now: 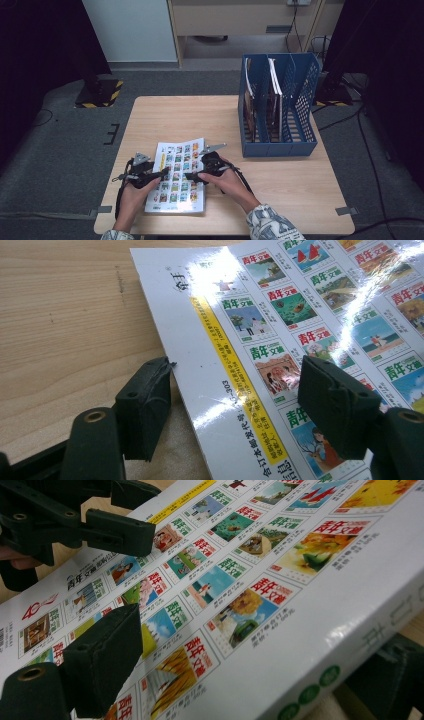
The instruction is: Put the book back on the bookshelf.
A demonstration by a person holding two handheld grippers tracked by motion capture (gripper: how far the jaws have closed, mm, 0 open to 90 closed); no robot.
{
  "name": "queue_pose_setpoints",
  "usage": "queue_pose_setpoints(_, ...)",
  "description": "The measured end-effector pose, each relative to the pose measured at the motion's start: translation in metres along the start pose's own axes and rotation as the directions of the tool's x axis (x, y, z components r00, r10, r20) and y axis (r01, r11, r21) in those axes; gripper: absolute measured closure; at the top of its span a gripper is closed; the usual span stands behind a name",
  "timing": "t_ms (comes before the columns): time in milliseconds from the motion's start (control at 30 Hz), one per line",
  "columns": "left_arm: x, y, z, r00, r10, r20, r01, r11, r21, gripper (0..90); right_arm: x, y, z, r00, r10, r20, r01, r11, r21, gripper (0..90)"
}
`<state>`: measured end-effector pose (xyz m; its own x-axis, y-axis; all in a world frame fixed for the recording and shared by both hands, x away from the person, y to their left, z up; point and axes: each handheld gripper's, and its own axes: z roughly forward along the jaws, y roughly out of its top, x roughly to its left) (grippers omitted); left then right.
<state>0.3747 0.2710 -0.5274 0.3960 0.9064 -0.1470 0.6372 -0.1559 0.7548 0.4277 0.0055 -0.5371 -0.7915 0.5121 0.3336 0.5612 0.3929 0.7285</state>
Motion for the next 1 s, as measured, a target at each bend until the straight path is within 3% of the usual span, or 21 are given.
queue_pose_setpoints(133,0.001,-0.001,0.000,1.0000,-0.005,0.008,0.005,1.0000,-0.003,28.9,0.002,0.006,0.007,0.9994,0.019,-0.027,-0.018,1.000,0.008,11.6)
queue_pose_setpoints(400,0.000,0.000,0.000,0.9999,-0.013,0.005,0.013,0.9999,0.001,28.8,0.001,0.014,0.011,0.9997,0.014,-0.019,-0.013,0.999,0.042,11.2)
queue_pose_setpoints(533,0.000,0.000,0.001,0.9999,-0.010,0.002,0.010,1.0000,0.000,28.7,-0.001,0.015,0.011,0.9982,0.050,-0.034,-0.049,0.998,0.035,14.6)
queue_pose_setpoints(567,-0.001,0.000,0.000,1.0000,-0.004,-0.002,0.004,1.0000,-0.005,28.6,-0.003,0.015,0.009,0.9987,0.044,-0.024,-0.043,0.998,0.040,19.3)
queue_pose_setpoints(700,-0.001,-0.001,0.001,1.0000,0.000,-0.004,0.000,1.0000,-0.009,28.4,0.002,0.022,0.003,0.9995,0.020,-0.026,-0.019,0.999,0.030,24.5)
queue_pose_setpoints(800,-0.001,-0.001,0.000,1.0000,0.001,-0.005,-0.001,1.0000,-0.009,28.2,0.009,0.028,0.001,0.9996,-0.006,-0.026,0.007,1.000,0.025,23.7)
queue_pose_setpoints(1000,-0.001,-0.001,0.000,1.0000,-0.002,-0.008,0.002,0.9999,-0.010,27.9,0.013,0.033,0.003,0.9998,-0.013,-0.011,0.014,0.998,0.053,23.4)
